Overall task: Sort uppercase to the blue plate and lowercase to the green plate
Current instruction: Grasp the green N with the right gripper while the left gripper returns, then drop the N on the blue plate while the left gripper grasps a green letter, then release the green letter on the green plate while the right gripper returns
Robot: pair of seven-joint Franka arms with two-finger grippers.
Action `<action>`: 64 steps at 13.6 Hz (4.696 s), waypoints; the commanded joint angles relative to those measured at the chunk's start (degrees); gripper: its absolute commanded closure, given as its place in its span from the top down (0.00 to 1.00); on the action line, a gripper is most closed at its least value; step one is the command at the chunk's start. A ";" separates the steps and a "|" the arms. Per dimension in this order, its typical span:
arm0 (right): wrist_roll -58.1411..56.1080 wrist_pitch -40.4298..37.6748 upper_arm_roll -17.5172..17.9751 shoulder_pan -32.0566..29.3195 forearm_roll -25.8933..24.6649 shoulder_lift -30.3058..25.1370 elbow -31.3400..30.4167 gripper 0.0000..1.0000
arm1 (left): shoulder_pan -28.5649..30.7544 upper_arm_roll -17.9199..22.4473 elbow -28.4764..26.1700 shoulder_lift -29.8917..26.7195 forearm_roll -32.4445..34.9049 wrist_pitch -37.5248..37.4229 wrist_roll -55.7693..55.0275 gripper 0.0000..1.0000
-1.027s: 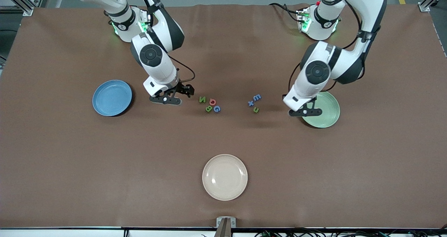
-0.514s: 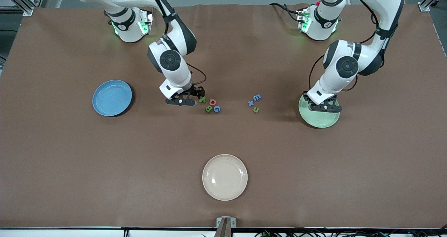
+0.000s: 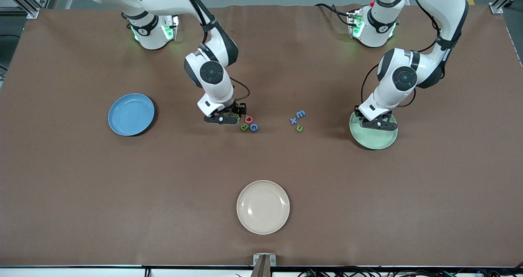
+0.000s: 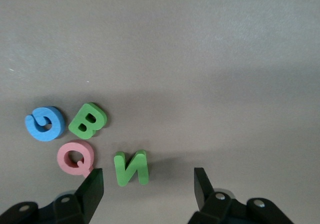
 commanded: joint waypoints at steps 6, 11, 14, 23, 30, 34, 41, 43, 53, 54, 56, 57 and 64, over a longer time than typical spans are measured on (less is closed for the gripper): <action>2.03 3.76 -0.40 2.44 0.32 3.35 0.91 0.73 | 0.01 -0.98 0.14 -3.35 1.06 -2.70 2.87 0.97; 2.03 4.11 -0.48 2.88 0.24 3.96 0.91 0.64 | -0.17 -11.42 7.51 -1.79 0.44 -5.51 -11.50 0.99; 1.94 4.11 -0.57 3.32 -0.20 4.05 0.99 0.45 | -2.00 -15.31 14.79 5.14 0.44 -5.60 -20.32 0.99; -0.42 0.10 -1.01 2.36 -1.25 2.30 0.73 0.00 | -7.99 -14.79 28.69 19.83 1.23 -5.60 -31.14 0.98; -20.96 -32.57 -12.67 1.92 -8.72 -8.33 0.99 0.01 | -10.36 -12.94 29.32 21.51 3.51 -6.04 -34.48 0.87; -36.42 -40.95 -22.25 1.31 -13.73 -10.45 -0.06 0.01 | -10.36 -12.85 29.14 21.51 3.87 -6.83 -35.02 0.73; -57.48 -41.50 -24.30 -12.05 -13.74 -8.17 -0.15 0.28 | -10.45 -12.85 29.23 22.48 5.01 -6.83 -35.10 0.57; -57.39 -39.58 -24.21 -13.63 -13.48 -7.99 -0.32 0.99 | -10.54 -12.85 29.32 22.65 5.01 -6.83 -35.10 0.46; -24.92 -39.83 -23.25 -0.06 0.06 -12.65 2.04 1.00 | -9.58 -12.94 29.32 20.56 7.38 -10.15 -38.89 0.14; -17.13 -39.92 -23.16 3.20 -0.03 -12.47 3.88 1.00 | -8.96 -12.94 28.97 19.24 7.91 -11.91 -38.71 0.13; -4.18 -39.57 -22.90 7.43 0.15 -11.86 7.74 1.00 | -7.91 -13.03 27.83 16.16 8.61 -15.87 -36.87 0.13; -0.73 -39.22 -22.90 9.11 0.84 -11.60 8.81 1.00 | -7.03 -13.03 27.48 14.67 8.79 -18.24 -34.95 0.12; 11.95 -33.42 -22.99 9.91 3.66 -9.93 11.54 1.00 | 5.00 -13.64 15.62 3.15 8.88 -19.67 -16.41 0.12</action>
